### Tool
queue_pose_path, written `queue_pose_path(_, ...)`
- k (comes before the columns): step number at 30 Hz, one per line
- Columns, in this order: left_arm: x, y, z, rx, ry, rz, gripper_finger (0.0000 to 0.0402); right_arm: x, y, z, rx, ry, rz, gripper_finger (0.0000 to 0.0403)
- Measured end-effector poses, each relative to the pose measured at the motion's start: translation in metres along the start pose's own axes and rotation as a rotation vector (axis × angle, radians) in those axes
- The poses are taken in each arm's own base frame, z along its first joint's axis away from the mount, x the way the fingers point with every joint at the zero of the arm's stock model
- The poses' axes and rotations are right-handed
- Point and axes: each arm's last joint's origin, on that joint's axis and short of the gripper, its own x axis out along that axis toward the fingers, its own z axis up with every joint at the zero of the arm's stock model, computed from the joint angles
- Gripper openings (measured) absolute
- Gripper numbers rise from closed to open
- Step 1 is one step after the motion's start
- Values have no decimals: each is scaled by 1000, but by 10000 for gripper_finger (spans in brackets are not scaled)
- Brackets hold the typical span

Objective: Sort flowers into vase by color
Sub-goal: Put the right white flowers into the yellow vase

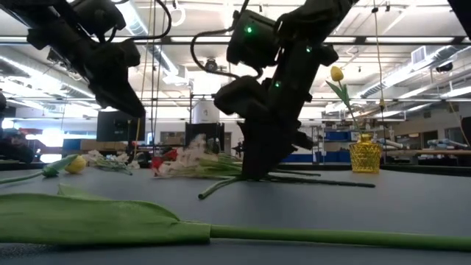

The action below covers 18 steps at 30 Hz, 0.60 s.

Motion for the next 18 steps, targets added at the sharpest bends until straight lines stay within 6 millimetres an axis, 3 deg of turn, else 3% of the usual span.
queue_pose_path(8, 0, 0, -2, 1, 22, 4, 183, -17, 0, 1, 115, 36, 46, 17)
queue_pose_path(18, 0, 0, -2, 27, 19, -18, 183, -71, 19, -3, 271, -221, 36, 9)
